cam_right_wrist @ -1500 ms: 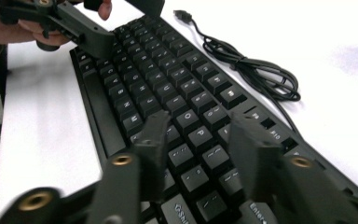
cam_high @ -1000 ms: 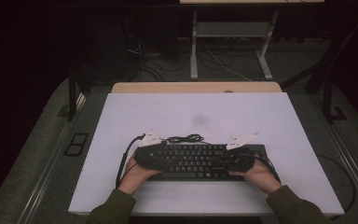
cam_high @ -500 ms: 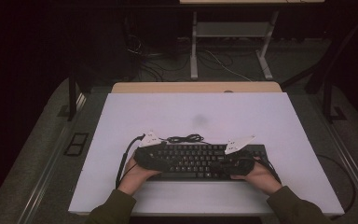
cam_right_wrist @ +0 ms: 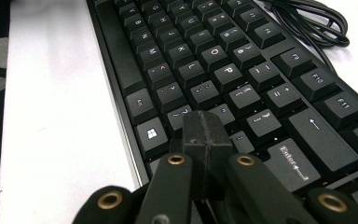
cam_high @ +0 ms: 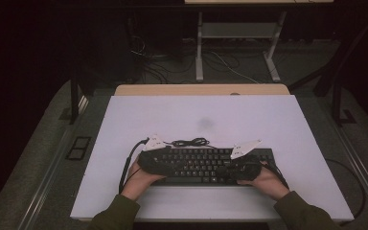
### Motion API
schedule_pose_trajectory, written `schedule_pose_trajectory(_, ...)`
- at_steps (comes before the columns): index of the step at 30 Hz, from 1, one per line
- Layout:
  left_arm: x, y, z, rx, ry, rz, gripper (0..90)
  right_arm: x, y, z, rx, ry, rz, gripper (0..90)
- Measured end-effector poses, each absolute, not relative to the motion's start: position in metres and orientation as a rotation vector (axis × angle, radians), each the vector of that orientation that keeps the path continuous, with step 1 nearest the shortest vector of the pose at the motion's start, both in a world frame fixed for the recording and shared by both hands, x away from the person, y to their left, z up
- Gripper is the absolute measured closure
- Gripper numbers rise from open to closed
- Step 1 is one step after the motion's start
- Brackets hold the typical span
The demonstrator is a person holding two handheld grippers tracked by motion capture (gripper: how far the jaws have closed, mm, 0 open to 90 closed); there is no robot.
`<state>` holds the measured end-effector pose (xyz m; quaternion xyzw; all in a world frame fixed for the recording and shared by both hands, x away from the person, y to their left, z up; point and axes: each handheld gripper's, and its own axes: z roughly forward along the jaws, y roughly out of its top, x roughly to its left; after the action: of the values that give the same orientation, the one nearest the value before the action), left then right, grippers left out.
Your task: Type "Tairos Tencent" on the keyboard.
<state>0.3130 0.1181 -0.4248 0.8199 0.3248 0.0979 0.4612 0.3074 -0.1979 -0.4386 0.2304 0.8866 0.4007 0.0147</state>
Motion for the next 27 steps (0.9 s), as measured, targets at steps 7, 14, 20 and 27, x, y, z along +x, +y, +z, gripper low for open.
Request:
schedule_pose_trajectory(7,0.3137,0.1174,-0.4260,2.031,0.805,0.234,29.7,0.3075,-0.1979,-0.4387,0.717,2.760,1.249,89.6)
schedule_pose_trajectory(14,0.3148,0.1165,-0.4267,2.047,0.809,0.199,47.5,0.3075,-0.1979,-0.4387,0.721,2.761,1.249,89.6)
schedule_pose_trajectory(20,0.3169,0.1166,-0.4283,2.054,0.816,0.160,63.0,0.3077,-0.1981,-0.4388,0.722,2.761,1.250,89.6)
schedule_pose_trajectory(27,0.3181,0.1150,-0.4298,2.090,0.810,0.149,82.3,0.3076,-0.1981,-0.4389,0.723,2.762,1.251,89.6)
